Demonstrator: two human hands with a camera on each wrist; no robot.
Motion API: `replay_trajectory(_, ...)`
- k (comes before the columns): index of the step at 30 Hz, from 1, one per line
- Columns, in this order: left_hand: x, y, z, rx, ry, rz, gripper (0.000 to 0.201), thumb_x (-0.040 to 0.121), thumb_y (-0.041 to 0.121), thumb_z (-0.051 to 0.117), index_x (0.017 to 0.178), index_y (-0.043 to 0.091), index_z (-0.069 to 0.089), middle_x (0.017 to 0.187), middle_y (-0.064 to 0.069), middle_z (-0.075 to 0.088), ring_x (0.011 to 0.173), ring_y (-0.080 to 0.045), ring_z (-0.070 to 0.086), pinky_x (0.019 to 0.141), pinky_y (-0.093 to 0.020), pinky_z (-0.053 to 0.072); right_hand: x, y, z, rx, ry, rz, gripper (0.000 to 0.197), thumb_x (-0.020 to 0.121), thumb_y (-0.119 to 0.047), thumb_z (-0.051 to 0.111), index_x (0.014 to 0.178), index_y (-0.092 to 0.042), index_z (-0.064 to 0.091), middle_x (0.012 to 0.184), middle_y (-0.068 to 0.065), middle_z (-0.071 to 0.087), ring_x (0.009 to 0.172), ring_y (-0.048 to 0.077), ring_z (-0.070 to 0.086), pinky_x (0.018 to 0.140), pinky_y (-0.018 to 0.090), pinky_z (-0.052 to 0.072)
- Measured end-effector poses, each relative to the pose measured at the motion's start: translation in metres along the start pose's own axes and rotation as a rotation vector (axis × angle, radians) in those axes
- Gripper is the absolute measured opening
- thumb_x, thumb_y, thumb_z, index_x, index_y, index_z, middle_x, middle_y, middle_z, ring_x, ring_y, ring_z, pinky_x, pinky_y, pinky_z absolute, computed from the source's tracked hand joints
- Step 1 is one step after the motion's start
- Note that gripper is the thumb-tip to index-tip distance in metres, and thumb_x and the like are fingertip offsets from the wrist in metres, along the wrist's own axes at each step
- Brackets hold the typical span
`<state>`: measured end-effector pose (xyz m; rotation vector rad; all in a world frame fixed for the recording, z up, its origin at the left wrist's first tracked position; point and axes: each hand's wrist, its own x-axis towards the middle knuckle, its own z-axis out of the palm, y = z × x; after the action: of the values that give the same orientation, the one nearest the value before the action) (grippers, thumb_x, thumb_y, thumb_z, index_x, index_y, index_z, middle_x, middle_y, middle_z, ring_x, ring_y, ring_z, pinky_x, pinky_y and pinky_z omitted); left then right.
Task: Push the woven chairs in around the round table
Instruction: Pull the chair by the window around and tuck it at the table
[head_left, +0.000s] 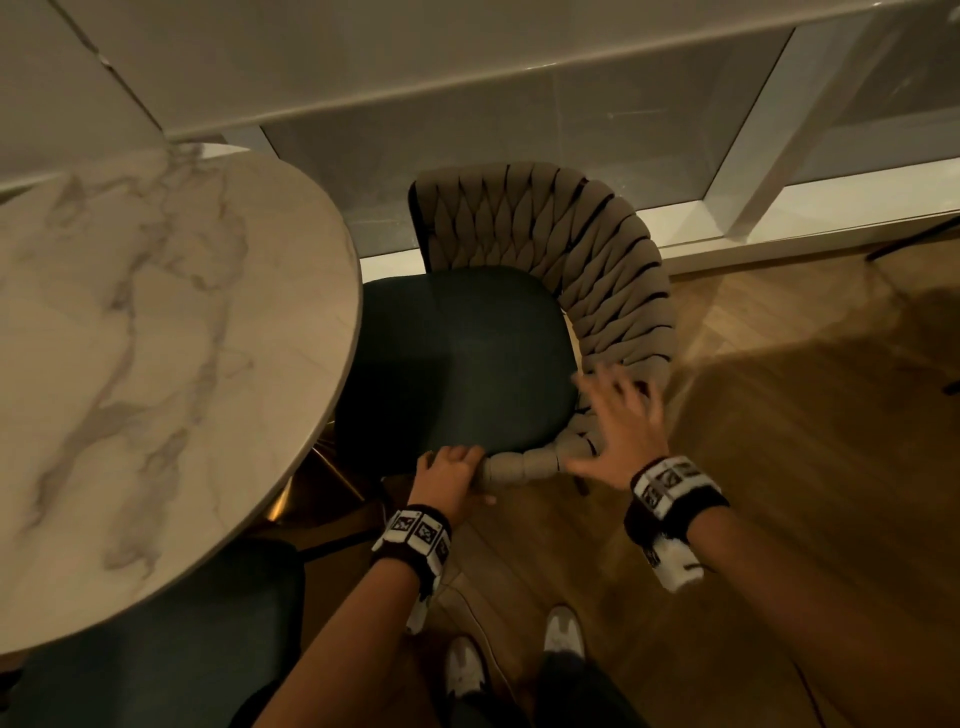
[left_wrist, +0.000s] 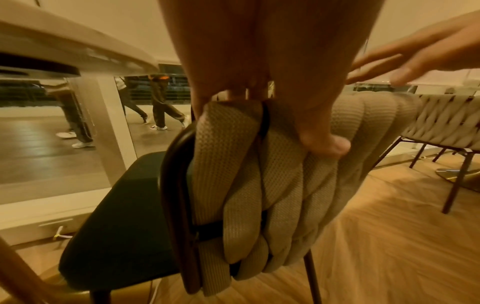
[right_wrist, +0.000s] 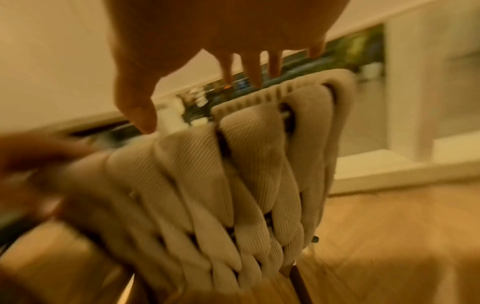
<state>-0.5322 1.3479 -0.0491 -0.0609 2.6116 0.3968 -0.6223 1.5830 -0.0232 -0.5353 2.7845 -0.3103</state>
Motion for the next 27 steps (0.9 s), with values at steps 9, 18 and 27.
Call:
replay_trajectory(9,0.002,0.006,0.013,0.031,0.056,-0.041,0.043,0.091,0.044,0.047,0.131,0.036,0.034,0.133,-0.001,0.043,0.129,-0.026,0.033,0.108,-0.072,0.007,0.002,-0.027,0.044,-0.081,-0.121,-0.136,0.05,0.066,-0.008,0.064,0.11,-0.029,0.052,0.117,-0.006,0.057,0.123,0.02,0.041,0.111,0.055,-0.005)
replay_trajectory(18,0.019,-0.007,-0.002,-0.047,0.143,-0.02,0.039,0.089,0.043,0.05,0.127,0.036,0.041,0.131,0.003,0.048,0.129,-0.025,0.034,0.109,-0.067,0.005,0.029,-0.031,0.033,-0.03,-0.155,-0.167,0.04,0.067,-0.014,0.061,0.105,-0.025,0.052,0.111,-0.004,0.057,0.118,0.019,0.042,0.112,0.054,-0.001)
replay_trajectory(27,0.02,-0.009,-0.005,-0.095,0.169,-0.093,0.04,0.087,0.045,0.052,0.124,0.034,0.041,0.129,0.001,0.047,0.121,-0.025,0.037,0.103,-0.06,0.024,0.039,-0.037,0.032,0.038,-0.13,-0.133,0.027,0.073,-0.027,0.065,0.098,-0.024,0.057,0.105,-0.003,0.061,0.113,0.021,0.047,0.111,0.051,0.003)
